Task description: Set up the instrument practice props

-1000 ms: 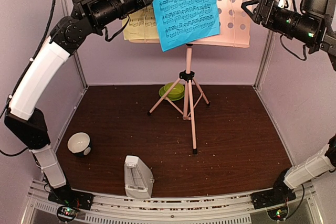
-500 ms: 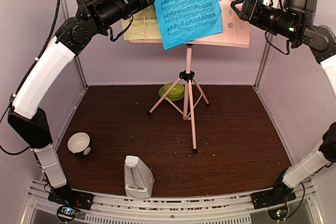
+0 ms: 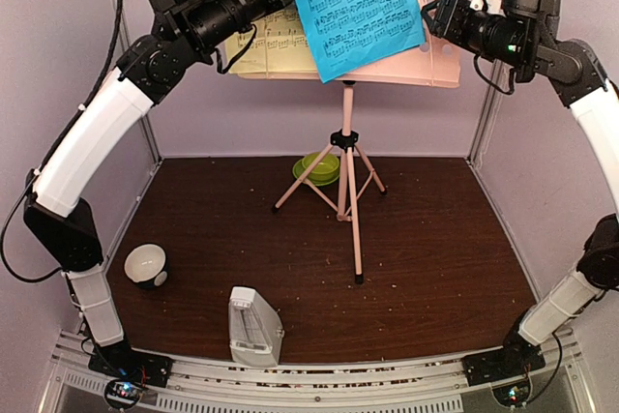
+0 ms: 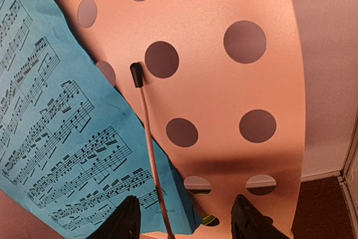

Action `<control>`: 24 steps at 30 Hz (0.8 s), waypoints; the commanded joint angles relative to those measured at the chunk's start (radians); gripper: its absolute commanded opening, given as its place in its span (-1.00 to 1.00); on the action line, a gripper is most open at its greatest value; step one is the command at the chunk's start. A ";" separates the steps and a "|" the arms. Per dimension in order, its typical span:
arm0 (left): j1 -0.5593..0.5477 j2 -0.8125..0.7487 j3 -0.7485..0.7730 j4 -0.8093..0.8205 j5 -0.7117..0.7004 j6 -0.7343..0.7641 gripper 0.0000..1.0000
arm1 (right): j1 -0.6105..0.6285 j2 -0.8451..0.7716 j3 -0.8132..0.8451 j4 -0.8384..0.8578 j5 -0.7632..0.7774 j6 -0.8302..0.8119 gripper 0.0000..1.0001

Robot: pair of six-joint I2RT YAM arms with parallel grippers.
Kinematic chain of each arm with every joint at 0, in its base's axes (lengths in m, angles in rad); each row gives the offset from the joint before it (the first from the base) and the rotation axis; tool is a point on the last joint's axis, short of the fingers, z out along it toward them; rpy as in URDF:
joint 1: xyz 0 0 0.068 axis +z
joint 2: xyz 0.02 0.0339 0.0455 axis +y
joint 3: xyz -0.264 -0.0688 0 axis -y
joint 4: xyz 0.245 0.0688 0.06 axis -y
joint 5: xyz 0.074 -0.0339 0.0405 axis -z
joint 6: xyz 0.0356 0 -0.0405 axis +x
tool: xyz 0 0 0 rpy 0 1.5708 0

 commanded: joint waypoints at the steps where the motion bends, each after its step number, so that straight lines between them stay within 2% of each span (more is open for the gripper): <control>1: 0.004 0.002 0.024 0.073 0.001 0.022 -1.00 | -0.009 0.022 0.039 -0.003 0.018 -0.001 0.08; 5: 0.004 0.002 0.024 0.070 -0.008 0.025 -1.00 | -0.013 0.044 0.052 -0.004 0.010 0.003 -0.04; 7: 0.004 0.002 0.024 0.071 -0.014 0.028 -1.00 | -0.013 0.047 0.053 0.002 0.004 0.007 -0.18; 12: 0.004 -0.001 0.025 0.077 -0.035 0.046 -1.00 | -0.013 0.031 0.039 0.036 -0.017 0.000 -0.59; 16: 0.004 0.001 0.027 0.096 -0.037 0.062 -1.00 | -0.013 -0.019 -0.046 0.111 -0.051 -0.038 -0.97; 24: 0.004 0.030 0.062 0.110 0.007 0.107 -1.00 | -0.013 -0.123 -0.246 0.290 -0.111 -0.132 -1.00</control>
